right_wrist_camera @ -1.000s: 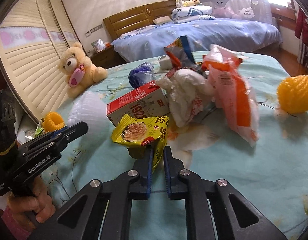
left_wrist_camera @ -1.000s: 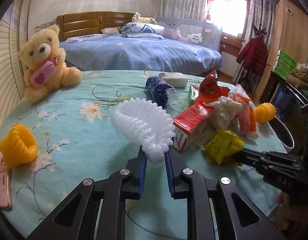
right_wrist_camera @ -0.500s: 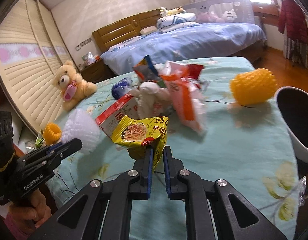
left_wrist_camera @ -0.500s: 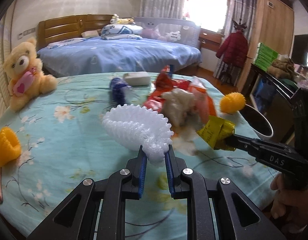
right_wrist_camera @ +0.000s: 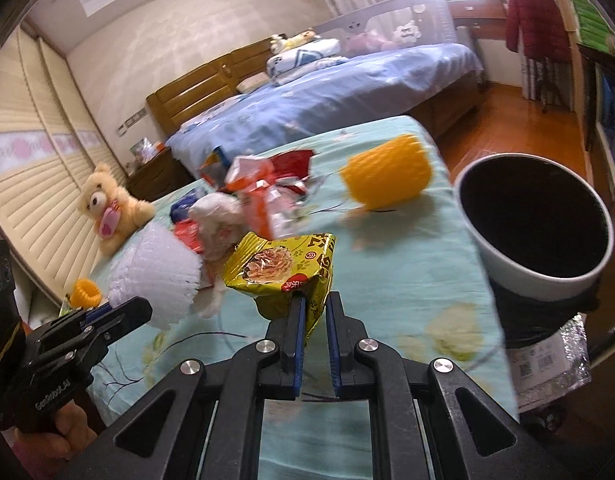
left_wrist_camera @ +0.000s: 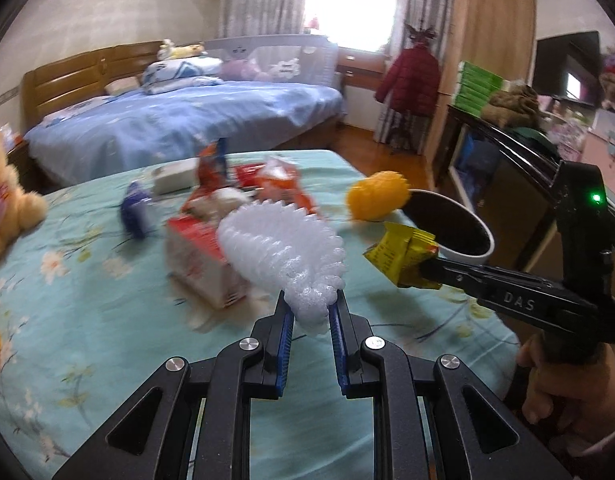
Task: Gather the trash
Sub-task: 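Carry white mesh net and yellow snack bag with both tools over the bin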
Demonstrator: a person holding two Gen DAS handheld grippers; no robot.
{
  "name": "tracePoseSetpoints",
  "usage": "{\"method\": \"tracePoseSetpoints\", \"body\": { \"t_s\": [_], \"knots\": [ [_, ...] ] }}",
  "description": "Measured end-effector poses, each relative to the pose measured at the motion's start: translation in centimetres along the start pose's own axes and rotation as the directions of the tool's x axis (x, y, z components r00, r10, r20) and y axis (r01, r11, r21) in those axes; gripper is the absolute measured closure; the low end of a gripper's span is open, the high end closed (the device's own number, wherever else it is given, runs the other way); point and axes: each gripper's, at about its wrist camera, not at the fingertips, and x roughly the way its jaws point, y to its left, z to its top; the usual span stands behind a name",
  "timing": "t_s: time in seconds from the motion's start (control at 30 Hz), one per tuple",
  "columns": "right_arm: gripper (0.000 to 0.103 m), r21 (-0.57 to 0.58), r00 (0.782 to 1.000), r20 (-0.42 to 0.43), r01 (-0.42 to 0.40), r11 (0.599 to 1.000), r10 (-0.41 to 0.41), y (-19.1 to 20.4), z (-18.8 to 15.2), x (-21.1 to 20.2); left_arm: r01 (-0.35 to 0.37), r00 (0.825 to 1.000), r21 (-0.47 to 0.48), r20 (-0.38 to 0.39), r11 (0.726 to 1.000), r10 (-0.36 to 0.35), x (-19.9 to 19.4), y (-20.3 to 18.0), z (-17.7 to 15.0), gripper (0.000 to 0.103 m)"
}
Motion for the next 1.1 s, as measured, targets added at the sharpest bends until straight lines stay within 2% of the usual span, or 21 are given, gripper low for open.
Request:
{"method": "tracePoseSetpoints", "body": {
  "t_s": [0.63, 1.1],
  "knots": [
    [0.093, 0.128, 0.992, 0.053, 0.110, 0.986, -0.117, -7.7, 2.0, -2.6, 0.090, 0.994, 0.105, -0.066, 0.990, -0.083, 7.8, -3.9, 3.8, 0.086],
    [0.093, 0.205, 0.983, 0.045, 0.168, 0.964, -0.180, -13.1, 3.2, -3.0, 0.156, 0.984, 0.163, -0.108, 0.974, -0.139, 12.5, -7.9, 6.2, 0.086]
  ]
}}
